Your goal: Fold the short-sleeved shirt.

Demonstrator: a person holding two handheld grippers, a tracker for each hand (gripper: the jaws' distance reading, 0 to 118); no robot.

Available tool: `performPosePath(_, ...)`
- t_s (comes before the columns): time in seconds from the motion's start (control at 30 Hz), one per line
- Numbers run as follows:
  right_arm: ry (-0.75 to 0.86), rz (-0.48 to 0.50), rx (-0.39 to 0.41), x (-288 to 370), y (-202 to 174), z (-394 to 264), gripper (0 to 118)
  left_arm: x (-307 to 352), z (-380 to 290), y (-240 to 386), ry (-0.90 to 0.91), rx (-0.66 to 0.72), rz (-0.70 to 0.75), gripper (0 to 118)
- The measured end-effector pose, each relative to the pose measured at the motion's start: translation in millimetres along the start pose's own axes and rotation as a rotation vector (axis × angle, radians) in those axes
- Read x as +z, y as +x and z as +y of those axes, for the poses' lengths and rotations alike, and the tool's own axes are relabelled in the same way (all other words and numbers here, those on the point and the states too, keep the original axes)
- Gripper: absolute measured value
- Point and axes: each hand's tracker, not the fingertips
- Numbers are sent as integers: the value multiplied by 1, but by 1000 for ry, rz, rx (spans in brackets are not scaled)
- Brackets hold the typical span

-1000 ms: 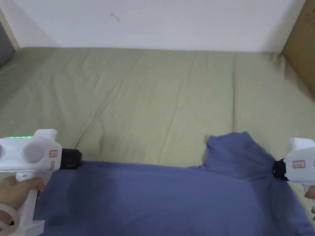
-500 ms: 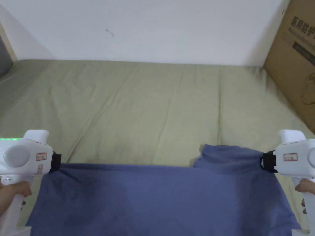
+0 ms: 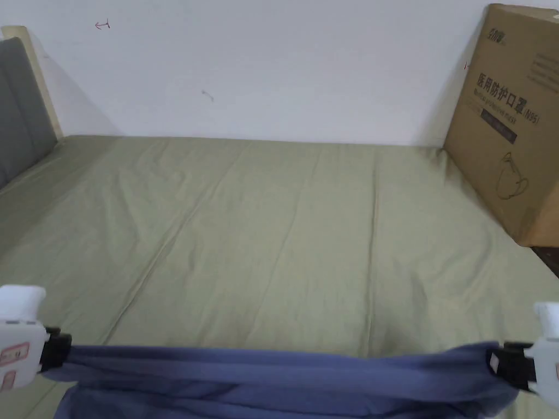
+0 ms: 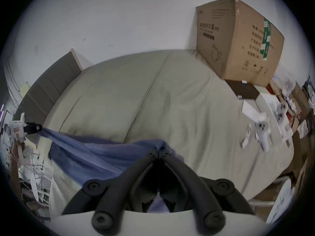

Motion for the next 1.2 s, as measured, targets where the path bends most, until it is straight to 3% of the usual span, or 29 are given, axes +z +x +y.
performPosePath(0.2, -141, -17, -24, -19, 9, -79, 0, -16, -67, -8, -92, 40, -10, 1)
performPosePath(0.3, -103, -45, 35, -23, 4, -97, 0, -25, -86, -10, -120, 67, 6, 11)
performPosePath(0.37, -99, -56, 20, -23, 3, -99, 3, -27, -92, -10, -137, 59, 46, 52)
performPosePath(0.4, -98, -50, 10, -23, 3, -99, 16, -28, -94, -13, -154, 60, 64, 76)
performPosePath(0.43, -104, -57, 9, -23, 3, -98, 43, -25, -96, -14, -152, 63, 72, 100)
performPosePath(0.47, -111, -76, 17, -23, 3, -98, 57, -19, -96, -14, -137, 74, 67, 106)
performPosePath(0.6, -64, -134, 69, -8, -7, -78, 59, 5, -83, -18, -44, 168, 27, 105)
performPosePath(0.73, 40, -64, 63, 4, -23, -48, 59, 28, -64, -5, 17, 177, -16, 100)
performPosePath(0.77, 56, -35, 57, 3, -29, -43, 54, 33, -61, 0, 39, 180, -46, 88)
performPosePath(0.8, 68, -10, 58, 3, -35, -39, 40, 37, -59, 3, 60, 181, -67, 68)
performPosePath(0.83, 79, 7, 63, 0, -42, -37, 3, 38, -58, 8, 73, 178, -86, 31)
performPosePath(0.87, 86, 12, 67, -4, -50, -38, 0, 36, -59, 12, 73, 180, -98, 6)
performPosePath(0.9, 100, 16, 64, -8, -58, -40, 0, 32, -62, 14, 66, 185, -106, 1)
performPosePath(1.0, 80, 99, 71, -26, -83, -43, 0, 15, -75, 16, -11, 217, -119, 0)
performPosePath(1.1, 77, 85, 92, -37, -111, -45, 0, 15, -86, 9, 7, 262, -127, 0)
performPosePath(1.2, 59, 145, 83, -44, -129, -41, 0, 19, -92, -11, 36, 382, -181, 0)
